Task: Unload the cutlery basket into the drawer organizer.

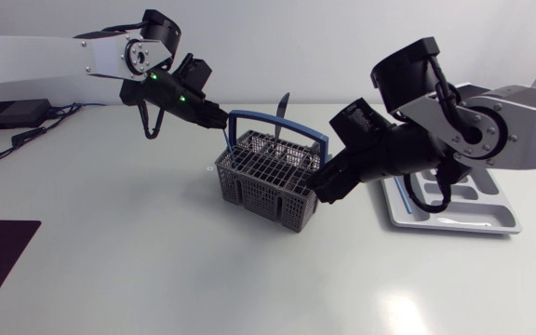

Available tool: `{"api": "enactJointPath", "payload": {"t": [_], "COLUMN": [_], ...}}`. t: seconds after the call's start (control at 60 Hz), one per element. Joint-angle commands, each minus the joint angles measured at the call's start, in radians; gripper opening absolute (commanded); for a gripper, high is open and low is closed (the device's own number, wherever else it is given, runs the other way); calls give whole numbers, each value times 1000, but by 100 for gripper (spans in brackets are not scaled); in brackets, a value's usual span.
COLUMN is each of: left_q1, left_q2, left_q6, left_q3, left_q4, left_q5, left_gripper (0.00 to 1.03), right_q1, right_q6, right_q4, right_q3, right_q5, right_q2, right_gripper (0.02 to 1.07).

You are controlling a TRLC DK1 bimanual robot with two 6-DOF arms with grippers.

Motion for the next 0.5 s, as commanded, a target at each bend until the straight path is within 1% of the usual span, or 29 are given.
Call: {"api": "enactJointPath", "payload": {"t": [0.0,0.2,0.483], "left_q1": [-5,-1,8], "left_q2": [25,-55,-183], "left_q6": [0,6,5], "left_q3": [31,8,-19], "left_q4": [-12,-18,-19], "left_q5": [-4,-4,-17], "left_gripper": [20,18,18], "right_q1": [7,11,22], "right_q6": [11,9,9], "right_q4": [14,10,-9], "right_q3": [-24,-21,-18], "right_q5": [11,14,23], "right_q2": [17,9,-14], "right_gripper": [78,78,78]}}
